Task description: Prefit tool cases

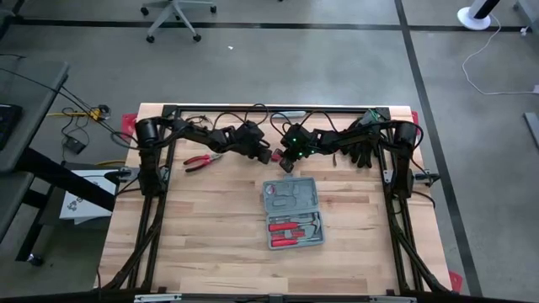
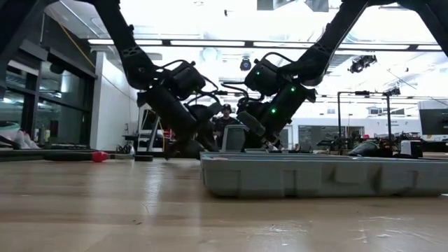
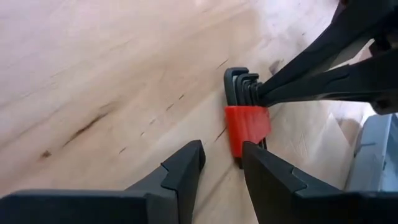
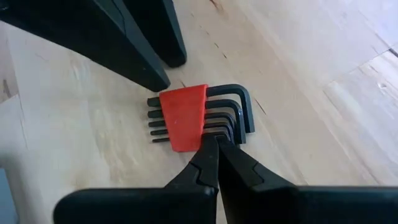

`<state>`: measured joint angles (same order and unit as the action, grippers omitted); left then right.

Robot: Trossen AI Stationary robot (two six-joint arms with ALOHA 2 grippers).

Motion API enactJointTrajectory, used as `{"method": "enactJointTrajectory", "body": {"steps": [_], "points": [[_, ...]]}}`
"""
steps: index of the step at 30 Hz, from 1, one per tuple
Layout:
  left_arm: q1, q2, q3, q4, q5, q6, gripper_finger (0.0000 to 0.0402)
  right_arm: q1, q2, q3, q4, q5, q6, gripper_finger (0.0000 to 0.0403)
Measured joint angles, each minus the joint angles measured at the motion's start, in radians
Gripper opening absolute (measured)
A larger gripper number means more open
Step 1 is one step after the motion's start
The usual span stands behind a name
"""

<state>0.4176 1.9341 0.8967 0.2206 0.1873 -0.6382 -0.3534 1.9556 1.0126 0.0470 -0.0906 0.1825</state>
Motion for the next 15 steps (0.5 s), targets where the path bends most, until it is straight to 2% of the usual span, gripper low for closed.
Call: {"method": "enactJointTrajectory", "body": {"steps": [9, 15], "points": [[-0.028, 0.058, 0.004, 0.142, 0.002, -0.026, 0.0116, 0.000, 0.000, 0.000, 0.004, 0.000, 0.000, 0.0000], [-0.046, 0.091, 0.016, 0.143, -0.005, -0.041, 0.0116, -0.001, 0.000, -0.001, 0.011, -0.010, 0.000, 0.0000]]}}
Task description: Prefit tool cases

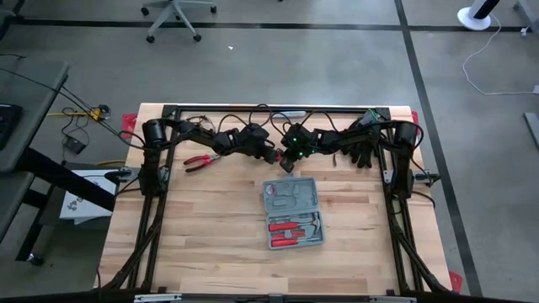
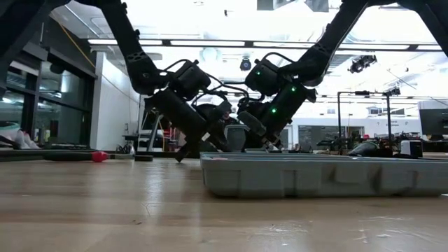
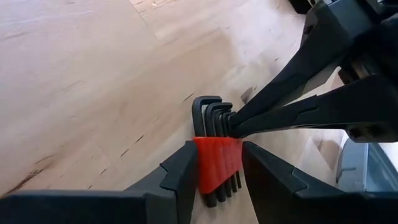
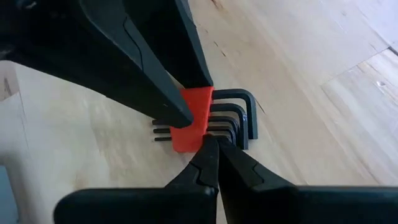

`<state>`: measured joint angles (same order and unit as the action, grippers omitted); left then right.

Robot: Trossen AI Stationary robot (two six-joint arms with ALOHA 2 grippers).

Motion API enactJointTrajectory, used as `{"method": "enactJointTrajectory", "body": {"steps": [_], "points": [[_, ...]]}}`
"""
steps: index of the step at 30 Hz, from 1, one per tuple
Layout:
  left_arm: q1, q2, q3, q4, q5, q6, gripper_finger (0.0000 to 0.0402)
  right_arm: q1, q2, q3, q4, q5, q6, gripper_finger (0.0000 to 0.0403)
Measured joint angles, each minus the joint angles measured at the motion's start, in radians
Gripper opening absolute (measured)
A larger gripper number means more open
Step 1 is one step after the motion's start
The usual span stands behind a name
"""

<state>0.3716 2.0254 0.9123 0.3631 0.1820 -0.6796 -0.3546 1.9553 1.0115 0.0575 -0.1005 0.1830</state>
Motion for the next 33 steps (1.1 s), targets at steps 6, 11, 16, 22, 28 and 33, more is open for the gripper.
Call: {"method": "enactJointTrajectory", "body": {"steps": [6, 11, 16, 22, 28, 33], "points": [[-0.002, -0.003, -0.004, 0.063, 0.029, -0.015, 0.0117, 0.000, 0.000, 0.000, -0.005, -0.006, 0.000, 0.0000], [-0.012, 0.005, -0.003, 0.192, 0.187, -0.070, 0.0116, 0.002, 0.001, 0.001, 0.006, -0.011, 0.000, 0.0000], [-0.016, 0.006, -0.003, 0.218, 0.224, -0.087, 0.0116, 0.001, 0.001, 0.002, 0.006, -0.010, 0.002, 0.0000], [0.000, -0.008, -0.005, 0.203, 0.209, -0.056, 0.0101, 0.001, 0.001, 0.002, -0.005, -0.004, -0.002, 0.0000], [0.004, -0.071, -0.008, 0.135, 0.194, 0.010, 0.0085, 0.005, -0.040, 0.001, -0.024, 0.071, -0.025, 0.0000], [0.016, -0.110, -0.006, 0.025, 0.149, 0.076, 0.0081, 0.024, -0.071, 0.001, -0.048, 0.109, -0.027, 0.0000]]}}
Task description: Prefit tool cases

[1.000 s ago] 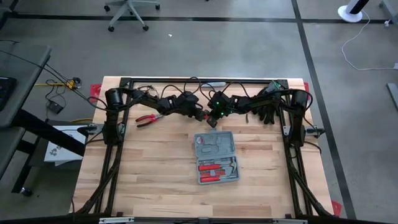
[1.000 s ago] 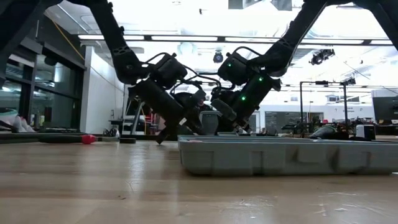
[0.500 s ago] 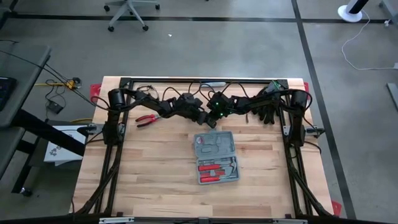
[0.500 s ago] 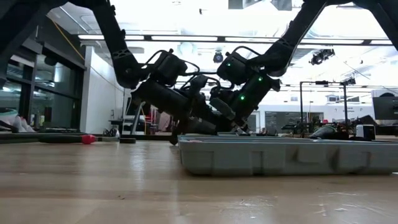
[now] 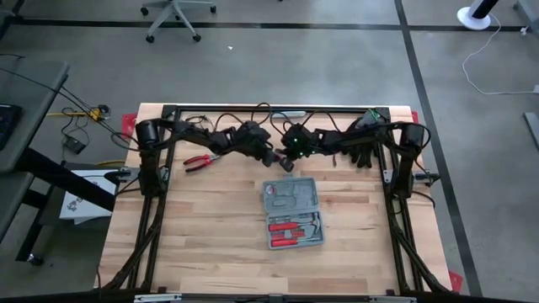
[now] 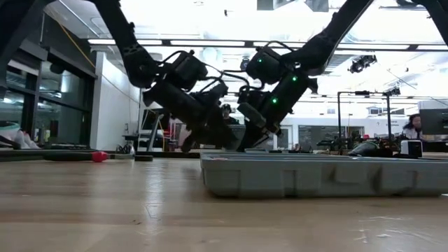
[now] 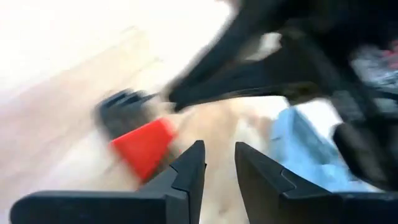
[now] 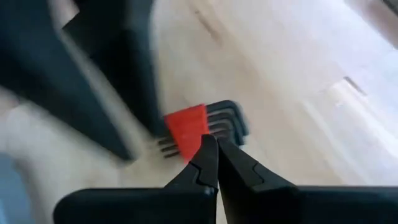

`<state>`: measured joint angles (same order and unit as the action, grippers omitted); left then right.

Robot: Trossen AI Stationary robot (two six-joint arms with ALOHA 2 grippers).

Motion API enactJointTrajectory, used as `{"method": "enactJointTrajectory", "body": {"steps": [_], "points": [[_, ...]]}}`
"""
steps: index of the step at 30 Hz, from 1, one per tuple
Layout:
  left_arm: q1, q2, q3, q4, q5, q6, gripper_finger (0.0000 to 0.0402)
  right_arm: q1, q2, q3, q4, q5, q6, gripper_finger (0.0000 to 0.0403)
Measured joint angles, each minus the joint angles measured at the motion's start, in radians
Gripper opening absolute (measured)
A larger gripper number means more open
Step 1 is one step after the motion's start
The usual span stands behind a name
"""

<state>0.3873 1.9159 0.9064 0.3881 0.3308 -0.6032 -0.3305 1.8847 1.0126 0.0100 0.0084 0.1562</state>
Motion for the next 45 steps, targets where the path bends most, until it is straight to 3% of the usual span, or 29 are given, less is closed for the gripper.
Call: {"method": "enactJointTrajectory", "body": {"steps": [7, 29, 34, 41, 45], "points": [[0.005, -0.013, 0.001, -0.145, -0.070, 0.031, 0.0081, 0.018, 0.006, -0.001, -0.020, -0.036, 0.001, 0.0000], [0.007, -0.014, 0.003, -0.197, -0.143, 0.039, 0.0081, -0.003, 0.080, 0.003, 0.048, -0.058, 0.027, 0.0000], [0.030, -0.014, 0.003, -0.171, -0.169, 0.025, 0.0081, -0.003, 0.080, 0.003, 0.042, -0.058, 0.026, 0.0000], [0.041, 0.006, 0.003, -0.132, -0.128, 0.003, 0.0081, -0.003, 0.082, 0.003, 0.041, -0.059, 0.023, 0.0000], [0.027, 0.036, 0.003, -0.084, -0.127, -0.007, 0.0097, -0.003, 0.082, 0.001, 0.047, -0.069, 0.023, 0.0000]]}}
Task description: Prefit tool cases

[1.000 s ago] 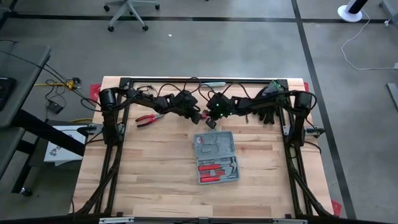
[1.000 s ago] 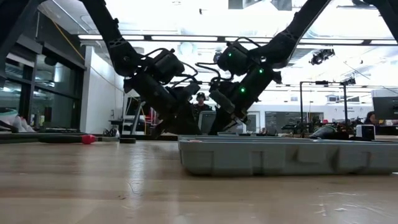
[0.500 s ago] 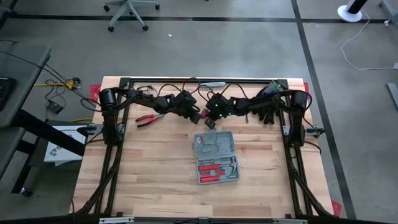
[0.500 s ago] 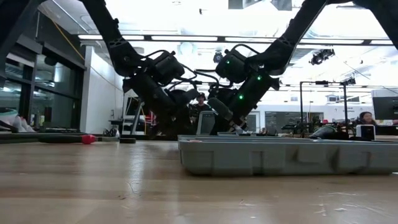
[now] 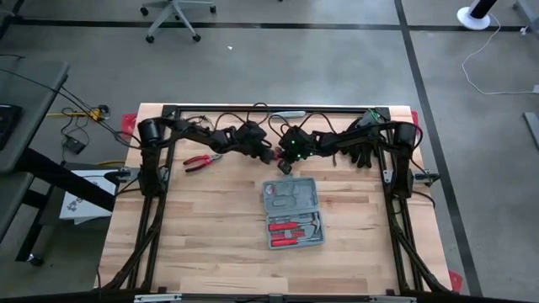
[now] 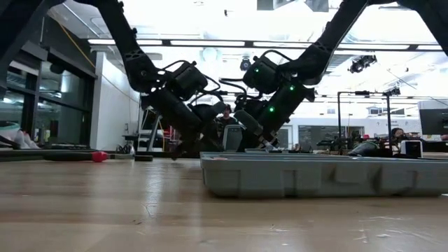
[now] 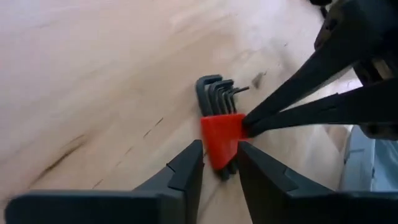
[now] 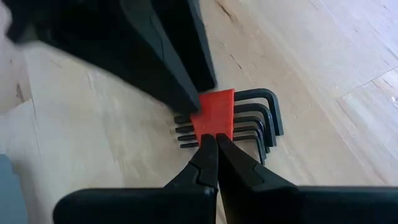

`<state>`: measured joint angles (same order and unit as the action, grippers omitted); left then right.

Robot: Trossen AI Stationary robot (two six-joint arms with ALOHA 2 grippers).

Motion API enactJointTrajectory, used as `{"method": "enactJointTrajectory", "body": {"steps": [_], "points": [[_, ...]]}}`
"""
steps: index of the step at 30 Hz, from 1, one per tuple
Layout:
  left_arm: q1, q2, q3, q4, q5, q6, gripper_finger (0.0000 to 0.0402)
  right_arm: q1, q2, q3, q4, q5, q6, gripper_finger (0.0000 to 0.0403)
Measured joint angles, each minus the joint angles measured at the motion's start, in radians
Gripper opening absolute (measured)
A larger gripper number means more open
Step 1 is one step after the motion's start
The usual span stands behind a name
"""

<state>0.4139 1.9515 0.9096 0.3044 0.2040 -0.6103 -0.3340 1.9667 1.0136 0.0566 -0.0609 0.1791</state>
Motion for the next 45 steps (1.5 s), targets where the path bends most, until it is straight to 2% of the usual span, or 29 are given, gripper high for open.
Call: {"method": "enactJointTrajectory", "body": {"steps": [7, 14, 19, 22, 24, 35, 45], "points": [[-0.015, 0.046, 0.005, 0.061, -0.019, -0.007, 0.0159, 0.000, 0.001, 0.000, 0.003, -0.004, 0.000, 0.0000], [-0.015, 0.052, 0.003, 0.084, 0.051, -0.039, 0.0192, 0.000, 0.001, -0.001, 0.006, -0.015, -0.003, 0.0000], [-0.021, 0.054, 0.002, 0.142, 0.107, -0.058, 0.0184, 0.000, 0.001, -0.002, 0.001, -0.019, -0.003, 0.0000], [-0.025, 0.057, 0.002, 0.184, 0.179, -0.070, 0.0174, 0.000, 0.004, -0.003, 0.001, -0.017, -0.004, 0.0000], [-0.025, 0.057, 0.002, 0.184, 0.182, -0.074, 0.0167, 0.000, 0.004, -0.003, 0.002, -0.019, -0.003, 0.0000], [-0.023, 0.056, 0.002, 0.103, 0.062, -0.025, 0.0135, 0.000, 0.003, -0.003, 0.004, -0.017, -0.001, 0.0000], [-0.014, 0.057, 0.001, 0.083, -0.008, 0.022, 0.0111, 0.000, 0.003, -0.002, 0.004, -0.015, -0.001, 0.0000]]}}
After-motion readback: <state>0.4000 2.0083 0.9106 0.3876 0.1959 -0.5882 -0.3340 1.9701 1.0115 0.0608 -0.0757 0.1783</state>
